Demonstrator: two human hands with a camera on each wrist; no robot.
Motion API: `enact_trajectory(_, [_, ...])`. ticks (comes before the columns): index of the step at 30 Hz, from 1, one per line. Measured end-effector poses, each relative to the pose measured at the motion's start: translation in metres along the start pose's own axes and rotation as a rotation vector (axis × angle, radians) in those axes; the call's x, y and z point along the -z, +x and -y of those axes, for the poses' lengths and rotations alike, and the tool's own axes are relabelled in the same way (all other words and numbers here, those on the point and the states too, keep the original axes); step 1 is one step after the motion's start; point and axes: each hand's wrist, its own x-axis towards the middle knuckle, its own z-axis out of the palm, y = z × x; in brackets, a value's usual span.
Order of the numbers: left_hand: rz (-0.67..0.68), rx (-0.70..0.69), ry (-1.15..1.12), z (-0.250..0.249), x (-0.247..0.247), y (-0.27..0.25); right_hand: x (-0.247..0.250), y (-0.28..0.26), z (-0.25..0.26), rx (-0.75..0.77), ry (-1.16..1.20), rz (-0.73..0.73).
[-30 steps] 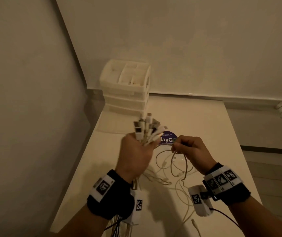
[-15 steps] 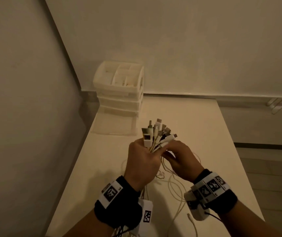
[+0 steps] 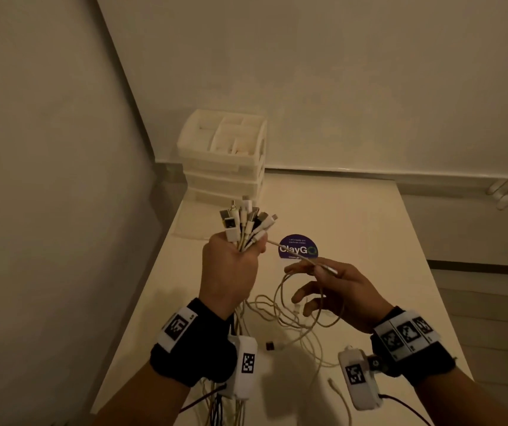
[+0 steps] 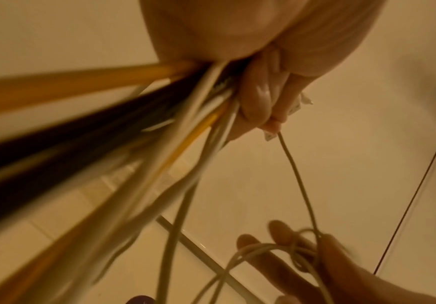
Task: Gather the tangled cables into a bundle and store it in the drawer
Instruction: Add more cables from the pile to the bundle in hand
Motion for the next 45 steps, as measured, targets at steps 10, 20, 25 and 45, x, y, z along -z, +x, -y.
enact_trajectory(10, [-0.047,0.02,-0.038,0.004,0.008,0.003,0.01,0.005,-0.016,0.037,-0.308,-0.408])
enact_trajectory(20, [-0.234,-0.004,-0.209,0.006,0.023,0.012,0.032,0.01,-0.031,0.031,-0.885,-0.707])
enact_trajectory(25, [-0.111,-0.027,-0.241,0.007,0.027,0.01,0.053,0.015,-0.049,-0.123,-1.02,-0.783])
enact_trajectory(45, [0.392,0.039,-0.327,-0.007,0.08,-0.015,-0.092,0.018,-0.001,0.121,-0.755,0.112])
